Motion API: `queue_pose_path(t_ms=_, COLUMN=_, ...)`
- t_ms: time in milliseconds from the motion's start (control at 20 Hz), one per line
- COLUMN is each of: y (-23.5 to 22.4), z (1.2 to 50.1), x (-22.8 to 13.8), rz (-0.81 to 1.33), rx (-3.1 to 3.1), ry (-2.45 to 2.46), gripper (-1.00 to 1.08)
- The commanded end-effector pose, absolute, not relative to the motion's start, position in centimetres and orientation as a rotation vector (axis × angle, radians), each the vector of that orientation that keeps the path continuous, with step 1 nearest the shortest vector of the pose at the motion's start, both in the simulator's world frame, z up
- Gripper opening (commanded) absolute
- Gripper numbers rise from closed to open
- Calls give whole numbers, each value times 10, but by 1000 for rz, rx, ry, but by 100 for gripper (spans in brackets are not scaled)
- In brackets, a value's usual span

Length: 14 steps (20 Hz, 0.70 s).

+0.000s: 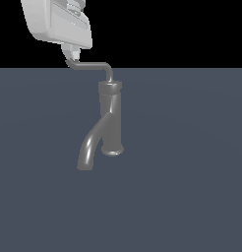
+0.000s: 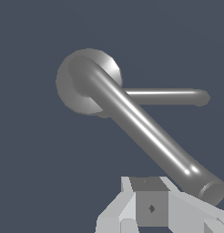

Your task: Turn on the faucet by rotating a designated handle.

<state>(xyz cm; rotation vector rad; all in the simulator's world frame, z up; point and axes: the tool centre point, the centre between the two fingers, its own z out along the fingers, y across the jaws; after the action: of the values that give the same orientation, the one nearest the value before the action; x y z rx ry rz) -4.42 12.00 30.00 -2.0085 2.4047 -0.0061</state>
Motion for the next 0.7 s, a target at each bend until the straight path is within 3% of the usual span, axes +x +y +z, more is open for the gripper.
queue_pose_path(t_ms=0, y=112, z=300, x=-54, rz=-4, rx=-2006, ry=2414, gripper=-100)
queue_pose_path(t_ms=650, y=92, z=300, x=-95, rz=-1, rx=-2012, ry=2413, gripper=-100)
